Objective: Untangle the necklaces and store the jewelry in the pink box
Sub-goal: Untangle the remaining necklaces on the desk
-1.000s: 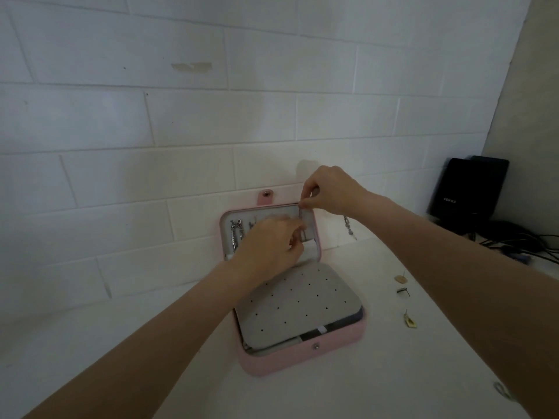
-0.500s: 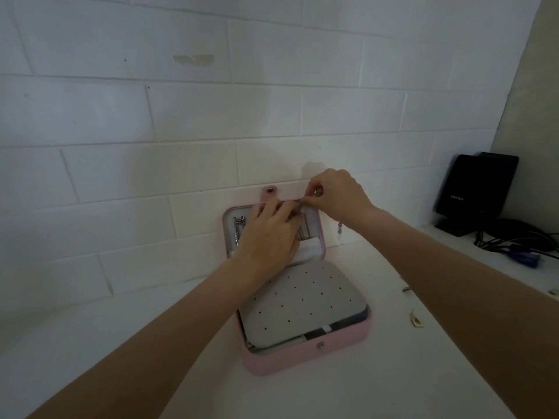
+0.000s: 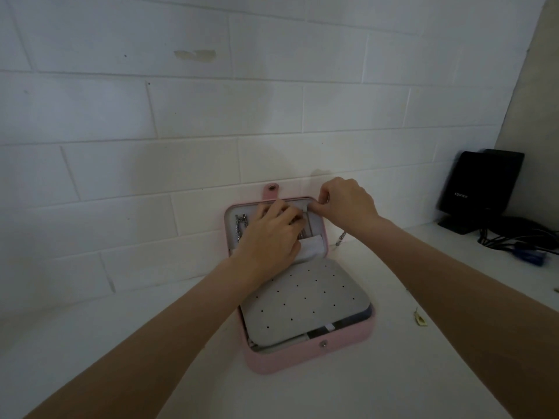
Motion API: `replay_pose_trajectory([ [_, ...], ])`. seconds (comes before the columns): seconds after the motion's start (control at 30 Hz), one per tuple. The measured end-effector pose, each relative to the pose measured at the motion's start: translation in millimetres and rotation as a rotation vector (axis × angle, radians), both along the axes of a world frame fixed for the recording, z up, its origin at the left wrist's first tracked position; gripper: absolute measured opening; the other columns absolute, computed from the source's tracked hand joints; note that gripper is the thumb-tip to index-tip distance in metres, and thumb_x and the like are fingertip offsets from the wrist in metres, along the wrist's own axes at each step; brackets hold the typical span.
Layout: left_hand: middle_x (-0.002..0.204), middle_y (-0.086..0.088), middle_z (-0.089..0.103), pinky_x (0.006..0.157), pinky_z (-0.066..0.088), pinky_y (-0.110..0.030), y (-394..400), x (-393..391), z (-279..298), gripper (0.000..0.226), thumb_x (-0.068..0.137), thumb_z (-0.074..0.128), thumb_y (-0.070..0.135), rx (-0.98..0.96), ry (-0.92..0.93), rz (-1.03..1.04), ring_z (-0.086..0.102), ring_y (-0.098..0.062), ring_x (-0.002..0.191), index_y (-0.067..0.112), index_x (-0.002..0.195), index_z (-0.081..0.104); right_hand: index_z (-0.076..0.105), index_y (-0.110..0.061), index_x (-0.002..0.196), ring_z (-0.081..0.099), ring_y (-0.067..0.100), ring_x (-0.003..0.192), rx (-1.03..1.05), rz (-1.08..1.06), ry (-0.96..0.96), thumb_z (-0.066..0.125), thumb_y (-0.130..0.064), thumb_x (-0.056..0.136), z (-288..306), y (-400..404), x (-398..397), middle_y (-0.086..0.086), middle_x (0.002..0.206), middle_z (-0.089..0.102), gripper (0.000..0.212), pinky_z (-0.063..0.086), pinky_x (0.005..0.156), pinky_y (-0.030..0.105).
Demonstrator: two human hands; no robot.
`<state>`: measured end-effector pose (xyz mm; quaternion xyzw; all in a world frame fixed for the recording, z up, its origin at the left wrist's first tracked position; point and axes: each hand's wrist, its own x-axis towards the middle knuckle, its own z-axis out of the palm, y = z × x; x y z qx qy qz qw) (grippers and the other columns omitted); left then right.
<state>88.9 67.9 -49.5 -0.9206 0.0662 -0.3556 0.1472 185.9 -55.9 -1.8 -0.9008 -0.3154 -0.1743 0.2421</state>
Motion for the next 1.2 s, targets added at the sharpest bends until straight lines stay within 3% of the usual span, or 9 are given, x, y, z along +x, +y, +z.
replay_pose_trajectory([
  [0.17,0.088,0.002,0.066,0.078,0.031,-0.032,3,2,0,0.037,0.073,0.038,0.025,-0.008,0.013,-0.052,0.044,-0.017,0.091,0.014,0.08,0.073,0.051,-0.017,0.067,0.054,0.02,0.074,0.024,0.073,0.175,0.068,-0.033,0.082,0,-4,2,0.003,0.081,0.057,0.028,0.041,0.064,0.029],
  [0.33,0.092,0.001,0.067,0.079,0.035,-0.032,1,-2,1,0.038,0.075,0.038,0.026,-0.1,0.023,-0.081,0.055,-0.021,0.089,0.013,0.086,0.072,0.057,-0.009,0.081,0.052,0.014,0.051,0.043,0.171,0.267,0.068,-0.015,0.083,4,-13,-2,-0.001,0.069,0.052,0.013,0.043,0.038,0.016],
  [0.4,0.097,0.0,0.067,0.078,0.038,-0.031,-1,-3,2,0.039,0.075,0.038,0.026,-0.136,0.024,-0.082,0.055,-0.02,0.092,0.013,0.091,0.071,0.057,-0.007,0.085,0.05,0.01,0.047,0.031,0.196,0.286,0.067,-0.01,0.084,5,-16,-5,-0.001,0.069,0.053,0.01,0.04,0.036,0.012],
  [0.57,0.105,-0.003,0.067,0.083,0.046,-0.034,-1,-1,-2,0.043,0.073,0.037,0.026,-0.12,0.134,-0.066,0.062,-0.022,0.096,0.013,0.095,0.072,0.057,-0.007,0.093,0.051,0.011,0.058,-0.024,0.2,0.246,0.063,-0.007,0.084,1,-19,-6,0.0,0.079,0.052,0.011,0.041,0.038,0.01],
  [0.7,0.102,-0.003,0.068,0.082,0.047,-0.034,1,-1,-5,0.043,0.072,0.037,0.025,-0.12,0.115,-0.086,0.064,-0.023,0.093,0.011,0.094,0.072,0.059,-0.008,0.096,0.053,0.019,0.078,-0.076,0.169,0.048,0.06,-0.015,0.086,-3,-25,-10,0.003,0.087,0.055,0.012,0.044,0.063,0.026],
  [0.87,0.081,-0.011,0.063,0.064,0.042,-0.034,-11,5,3,0.026,0.073,0.051,0.014,-0.417,-0.064,-0.092,0.06,-0.031,0.073,0.006,0.091,0.068,0.064,-0.011,0.098,0.058,0.026,0.092,-0.201,0.139,-0.162,0.054,-0.018,0.087,-4,-22,-21,0.008,0.098,0.063,0.016,0.044,0.071,0.031],
  [0.97,0.078,-0.014,0.055,0.063,0.033,-0.032,-18,9,7,0.023,0.07,0.066,0.003,-0.455,-0.063,-0.028,0.056,-0.034,0.07,0.007,0.092,0.07,0.066,-0.01,0.098,0.059,0.028,0.091,-0.201,0.148,-0.148,0.054,-0.016,0.086,-5,-15,-22,0.01,0.098,0.064,0.019,0.044,0.068,0.029],
  [1.07,0.092,-0.007,0.049,0.068,0.034,-0.032,-23,8,9,0.025,0.086,0.059,0.017,-0.51,0.037,0.08,0.055,-0.03,0.087,0.017,0.111,0.065,0.07,-0.009,0.093,0.061,0.026,0.087,-0.091,0.184,-0.07,0.058,-0.013,0.084,-5,-12,-19,0.011,0.093,0.067,0.015,0.046,0.068,0.03],
  [1.2,0.102,-0.002,0.056,0.073,0.041,-0.034,-26,10,10,0.024,0.091,0.054,0.033,-0.587,0.038,0.144,0.057,-0.025,0.093,0.021,0.11,0.064,0.073,-0.008,0.085,0.058,0.016,0.067,0.037,0.249,0.089,0.062,-0.01,0.082,-6,-8,-15,0.011,0.086,0.07,0.012,0.051,0.066,0.028],
])
